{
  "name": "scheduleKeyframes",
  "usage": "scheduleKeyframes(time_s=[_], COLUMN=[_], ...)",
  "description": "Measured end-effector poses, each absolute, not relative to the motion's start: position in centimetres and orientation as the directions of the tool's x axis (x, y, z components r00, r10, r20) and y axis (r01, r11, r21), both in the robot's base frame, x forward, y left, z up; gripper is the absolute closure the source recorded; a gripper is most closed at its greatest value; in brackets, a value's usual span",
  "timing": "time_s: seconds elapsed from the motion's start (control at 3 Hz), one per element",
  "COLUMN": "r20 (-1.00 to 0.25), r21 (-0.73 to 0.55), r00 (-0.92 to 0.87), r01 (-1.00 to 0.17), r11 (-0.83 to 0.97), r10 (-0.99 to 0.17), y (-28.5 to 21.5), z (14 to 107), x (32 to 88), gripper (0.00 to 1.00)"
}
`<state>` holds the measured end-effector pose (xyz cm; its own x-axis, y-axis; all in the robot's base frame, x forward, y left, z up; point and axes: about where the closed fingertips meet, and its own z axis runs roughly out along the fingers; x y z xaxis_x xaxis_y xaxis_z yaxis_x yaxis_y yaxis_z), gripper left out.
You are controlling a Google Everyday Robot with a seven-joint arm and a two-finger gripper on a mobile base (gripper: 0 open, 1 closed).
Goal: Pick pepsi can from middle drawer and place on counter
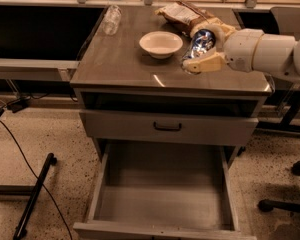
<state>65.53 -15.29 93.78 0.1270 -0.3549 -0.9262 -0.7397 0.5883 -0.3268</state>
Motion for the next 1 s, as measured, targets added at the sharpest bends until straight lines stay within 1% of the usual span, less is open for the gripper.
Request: scheduleKeyframes(time_s=[0.33,1.0], r20=[-0.93,-0.936], r21=[-0.286,-0.202], r00=[0.037,-0.094], r01=[-0.695,-0.649], r11=[0.66,0.734], r10=[-0.365,-0.34], y=[-17.3,-20.5], z=[93.8,91.9], x=[68.3,70.6], gripper=[1.0,1.0])
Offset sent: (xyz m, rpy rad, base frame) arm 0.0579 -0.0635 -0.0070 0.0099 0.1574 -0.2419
